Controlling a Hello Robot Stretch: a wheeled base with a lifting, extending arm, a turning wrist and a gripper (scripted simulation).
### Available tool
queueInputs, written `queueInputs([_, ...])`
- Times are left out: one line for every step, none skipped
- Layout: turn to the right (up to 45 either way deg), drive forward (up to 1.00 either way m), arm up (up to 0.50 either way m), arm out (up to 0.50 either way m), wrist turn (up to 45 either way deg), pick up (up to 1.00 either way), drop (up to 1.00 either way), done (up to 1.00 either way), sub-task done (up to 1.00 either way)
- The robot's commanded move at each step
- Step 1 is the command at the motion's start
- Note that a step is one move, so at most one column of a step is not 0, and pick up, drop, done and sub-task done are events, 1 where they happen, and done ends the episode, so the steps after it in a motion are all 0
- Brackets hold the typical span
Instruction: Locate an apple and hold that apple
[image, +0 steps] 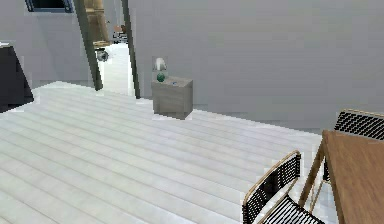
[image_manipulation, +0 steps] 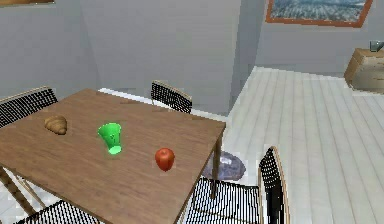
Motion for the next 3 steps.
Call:
queueInputs([0.0, 0.00, 0.50, 0.00, 0.0, 0.00, 0.00, 0.00, 0.00])
queueInputs([0.0, 0.00, 0.38, 0.00, 0.0, 0.00, 0.00, 0.00, 0.00])
queueInputs([0.0, 0.00, 0.00, 0.32, 0.0, 0.00, 0.00, 0.00, 0.00])
